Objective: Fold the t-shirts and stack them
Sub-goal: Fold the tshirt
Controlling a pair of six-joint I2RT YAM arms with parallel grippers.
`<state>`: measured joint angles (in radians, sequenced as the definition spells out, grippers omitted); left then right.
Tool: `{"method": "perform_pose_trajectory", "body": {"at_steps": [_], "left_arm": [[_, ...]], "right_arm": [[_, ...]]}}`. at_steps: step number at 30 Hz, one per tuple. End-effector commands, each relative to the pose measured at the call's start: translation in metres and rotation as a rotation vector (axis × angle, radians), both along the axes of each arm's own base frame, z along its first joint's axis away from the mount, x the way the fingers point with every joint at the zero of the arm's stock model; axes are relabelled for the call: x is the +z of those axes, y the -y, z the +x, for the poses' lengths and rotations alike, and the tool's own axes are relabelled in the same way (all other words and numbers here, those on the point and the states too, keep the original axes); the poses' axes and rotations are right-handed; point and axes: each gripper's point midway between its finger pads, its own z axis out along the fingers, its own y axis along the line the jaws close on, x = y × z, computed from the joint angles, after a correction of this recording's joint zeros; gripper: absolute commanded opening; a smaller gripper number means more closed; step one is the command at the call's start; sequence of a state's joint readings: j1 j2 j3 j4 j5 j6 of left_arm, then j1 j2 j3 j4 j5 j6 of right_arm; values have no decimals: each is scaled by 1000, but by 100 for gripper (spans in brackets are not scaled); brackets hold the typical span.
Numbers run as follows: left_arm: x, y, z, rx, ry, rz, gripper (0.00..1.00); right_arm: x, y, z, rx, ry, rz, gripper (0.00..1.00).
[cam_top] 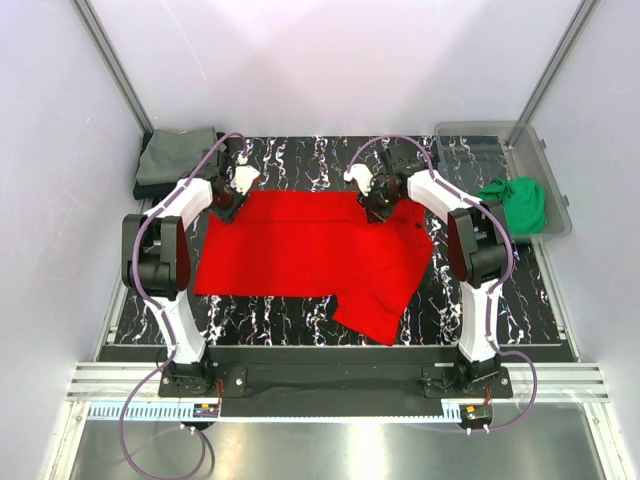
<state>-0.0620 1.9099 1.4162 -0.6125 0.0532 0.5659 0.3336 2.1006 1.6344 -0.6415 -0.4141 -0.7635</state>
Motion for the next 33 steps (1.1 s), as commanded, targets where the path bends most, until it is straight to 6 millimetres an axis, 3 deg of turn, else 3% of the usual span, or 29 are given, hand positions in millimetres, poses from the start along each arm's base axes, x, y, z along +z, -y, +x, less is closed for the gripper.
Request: {"method": "perform_pose_trajectory", "body": {"at_steps": [1,21,30,33], "left_arm": [[20,3,6,7,60,-15,43],[16,0,4,14,47,1,43],[16,1,5,13,49,0,43],[16,2,5,11,48,-1,43]], "right_arm": [[2,-6,5,15,-5,18,31],[-14,-9,1,24,-51,6,28],[-13,-6,8,0,-40,-7,2],[-2,-6,8,-19,-24,-7,0]]}}
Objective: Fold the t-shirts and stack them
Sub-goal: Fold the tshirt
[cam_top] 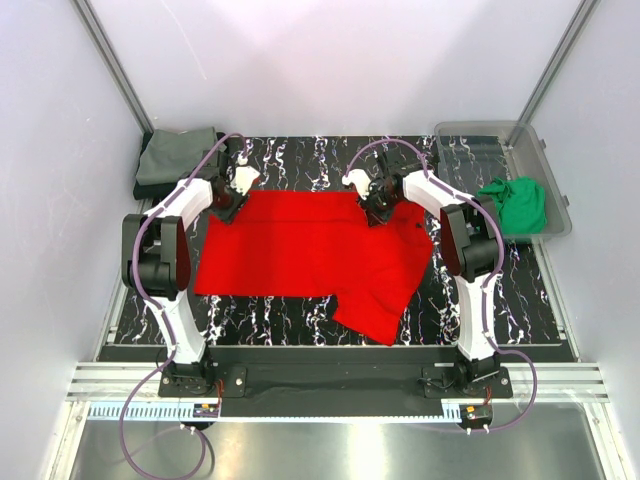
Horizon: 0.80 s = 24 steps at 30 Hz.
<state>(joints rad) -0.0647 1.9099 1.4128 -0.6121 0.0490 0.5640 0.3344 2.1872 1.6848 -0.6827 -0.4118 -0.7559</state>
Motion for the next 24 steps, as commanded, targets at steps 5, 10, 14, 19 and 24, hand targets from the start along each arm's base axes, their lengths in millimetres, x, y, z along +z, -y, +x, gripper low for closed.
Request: {"method": "perform_pose_trajectory", "body": {"at_steps": [5,10,14,19,24], "left_arm": [[16,3,7,5,54,-15,42],[15,8,9,8,60,-43,41],[16,9,8,6,66,-48,41],[18,7,10,-1,89,-35,41],[19,8,10,2,97,-41,41]], "right_arm": [[55,-10,3,-28,78,35,0],[72,-18,-14,-18,71,36,0],[77,-22,-28,-17,67,18,0],[75,-29,-49,10,59,-17,0],[64,-26,-61,14,64,-71,16]]}}
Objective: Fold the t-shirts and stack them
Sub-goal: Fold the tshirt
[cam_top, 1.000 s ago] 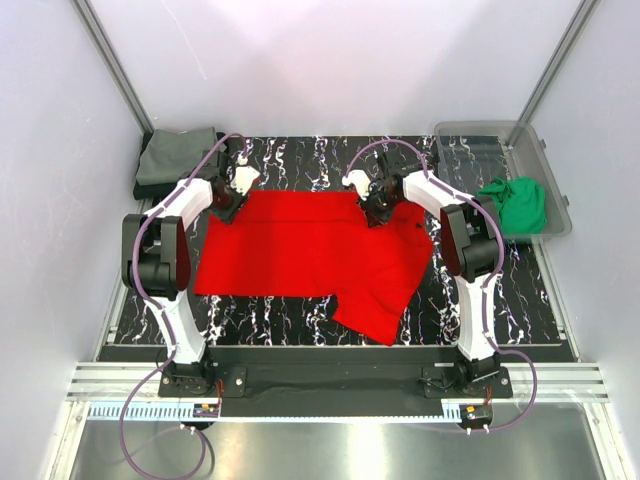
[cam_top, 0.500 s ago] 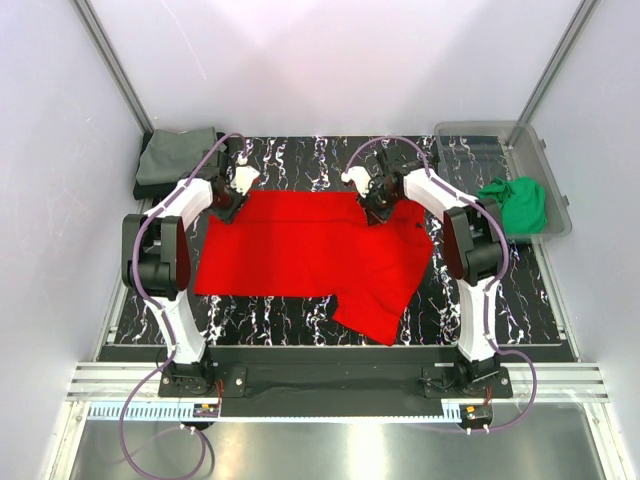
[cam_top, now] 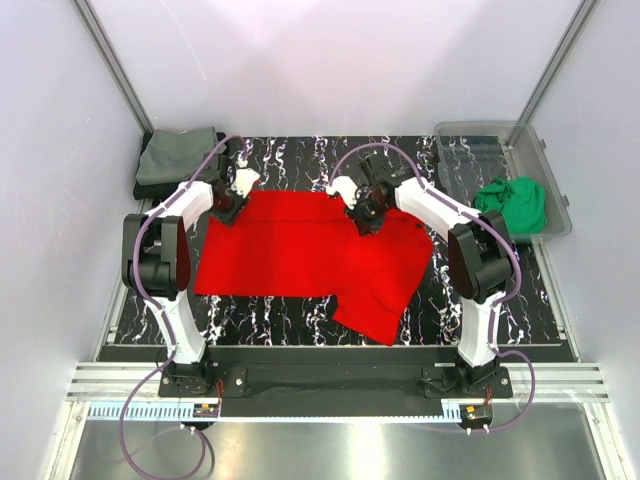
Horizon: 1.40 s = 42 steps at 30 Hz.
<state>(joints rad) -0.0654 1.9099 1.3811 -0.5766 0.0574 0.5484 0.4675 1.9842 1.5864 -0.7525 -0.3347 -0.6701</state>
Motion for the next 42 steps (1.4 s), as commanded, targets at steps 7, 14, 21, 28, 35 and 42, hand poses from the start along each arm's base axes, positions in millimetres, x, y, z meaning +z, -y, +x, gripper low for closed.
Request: {"method": "perform_pose_trajectory", "body": {"at_steps": [7,14,21,28,35,42], "left_arm": [[29,3,7,-4,101,-17,41],[24,2,1,1,84,-10,41],[19,2,-6,-4,66,-7,41],[15,2,-5,-7,54,-8,41],[14,5,-1,-7,49,-25,41],[12,5,-2,-9,41,-20,41]], "right_arm": [[-9,16,20,-44,109,-115,25],[-21,14,41,-54,124,-128,25],[-35,22,58,-92,113,-147,25],[-32,29,68,-108,129,-145,24],[-34,30,71,-109,131,-147,24],[-35,29,76,-116,139,-149,23]]}}
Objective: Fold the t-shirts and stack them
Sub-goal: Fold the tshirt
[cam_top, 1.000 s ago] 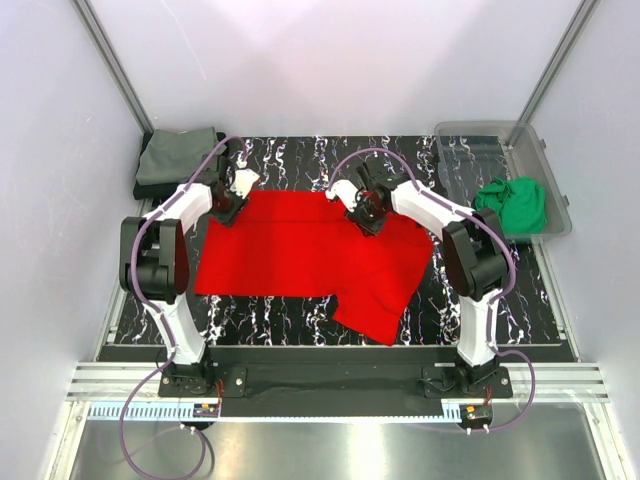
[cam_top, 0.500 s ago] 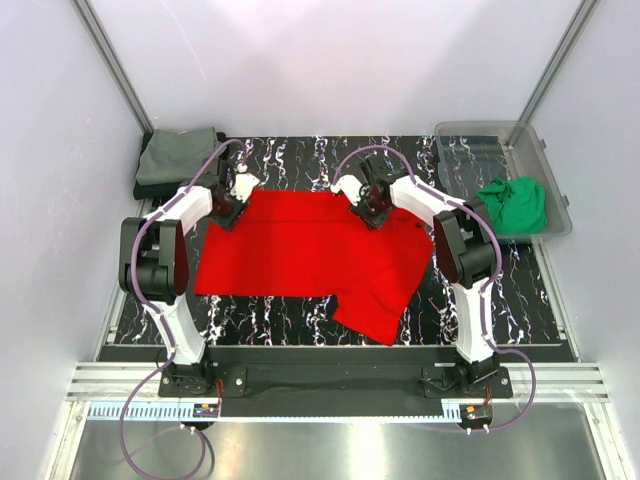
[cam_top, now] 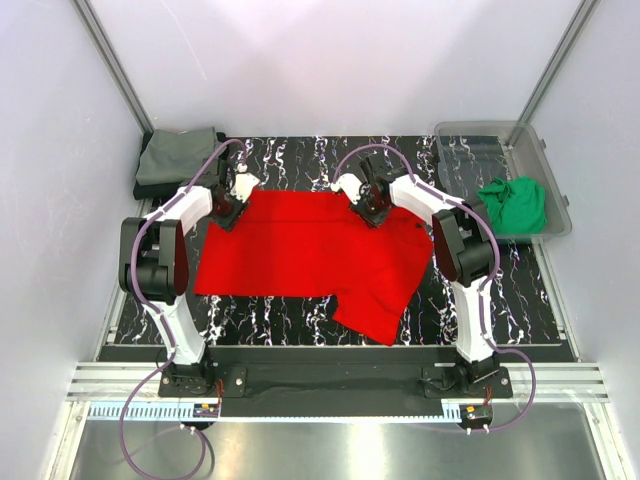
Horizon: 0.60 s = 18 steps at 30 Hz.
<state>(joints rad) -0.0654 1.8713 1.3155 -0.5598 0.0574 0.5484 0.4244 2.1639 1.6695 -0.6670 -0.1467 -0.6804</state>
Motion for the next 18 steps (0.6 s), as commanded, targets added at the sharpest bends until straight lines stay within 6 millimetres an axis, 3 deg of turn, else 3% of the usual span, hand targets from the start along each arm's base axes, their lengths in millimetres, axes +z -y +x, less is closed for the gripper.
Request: {"method": "perform_pose_trajectory", "body": {"at_steps": [1,10,18], "left_arm": [[17,6,12,-9,51,-22,41],[16,8,14,-1,47,-37,41],[15,8,14,2,44,-38,41]], "right_arm": [[18,-3,22,-3,83,3,23],[18,6,37,-32,150,-44,23],[16,2,34,-29,134,-18,10]]}}
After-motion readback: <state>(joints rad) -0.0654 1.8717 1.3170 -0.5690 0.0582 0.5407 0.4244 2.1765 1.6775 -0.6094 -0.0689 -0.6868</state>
